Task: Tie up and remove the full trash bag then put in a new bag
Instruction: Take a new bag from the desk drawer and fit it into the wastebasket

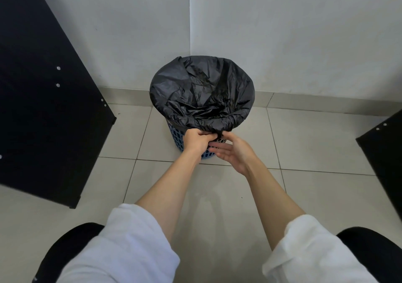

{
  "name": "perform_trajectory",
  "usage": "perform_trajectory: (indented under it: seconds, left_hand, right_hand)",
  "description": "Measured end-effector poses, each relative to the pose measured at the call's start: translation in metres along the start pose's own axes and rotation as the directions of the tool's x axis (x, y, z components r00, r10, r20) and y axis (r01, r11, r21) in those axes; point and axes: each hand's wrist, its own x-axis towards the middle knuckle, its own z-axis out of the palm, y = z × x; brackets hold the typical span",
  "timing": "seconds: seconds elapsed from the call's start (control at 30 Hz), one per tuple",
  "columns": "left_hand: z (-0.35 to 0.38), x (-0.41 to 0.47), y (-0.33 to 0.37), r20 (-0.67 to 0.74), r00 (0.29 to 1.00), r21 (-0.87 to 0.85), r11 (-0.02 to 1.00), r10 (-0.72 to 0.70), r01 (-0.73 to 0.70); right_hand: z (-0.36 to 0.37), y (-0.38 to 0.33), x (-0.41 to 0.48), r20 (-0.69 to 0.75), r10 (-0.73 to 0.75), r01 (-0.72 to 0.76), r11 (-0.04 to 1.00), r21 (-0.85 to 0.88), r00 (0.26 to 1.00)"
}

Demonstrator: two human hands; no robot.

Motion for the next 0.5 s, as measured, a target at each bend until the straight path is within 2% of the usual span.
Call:
perform_trajectory:
  seconds: [0.1,0.17,0.3,0.33,0.4,0.47,0.5]
  left_hand:
    - [-0.005,0.004,-0.001,0.024,1.000,0.022,1.000,-0.012,0.011]
    - [-0.008,0.003,-0.001,0.045,0.999,0.024,1.000,-0.019,0.018]
    - [-0.014,-0.010,0.003,0.108,0.994,-0.073,0.996,-0.035,0.043]
    - [-0.016,-0.013,0.002,0.085,0.996,-0.070,0.997,-0.004,0.010]
    - [-0.019,-0.020,-0.002,-0.069,0.988,0.048,0.990,0.139,-0.136]
    - [-0.023,-0.025,-0.004,-0.226,0.913,0.257,0.925,0.339,-0.280]
    - [-0.025,-0.026,-0.003,-0.254,0.853,0.371,0.861,0.455,-0.349]
  right_hand:
    - [0.004,-0.003,0.003,0.002,-0.070,0.070,0.997,0.025,0.998]
    - [0.008,-0.002,0.005,-0.048,-0.122,0.125,0.990,0.061,0.991]
    - [0.013,0.001,0.010,-0.105,-0.190,0.208,0.956,0.205,0.976]
    - [0.013,0.001,0.011,-0.099,-0.198,0.216,0.951,0.220,0.975]
    - [0.014,-0.001,0.011,-0.082,-0.196,0.210,0.946,0.246,0.977]
    - [0.014,-0.002,0.012,-0.059,-0.187,0.196,0.944,0.265,0.981]
    - [0.013,-0.002,0.013,-0.041,-0.184,0.189,0.948,0.257,0.982]
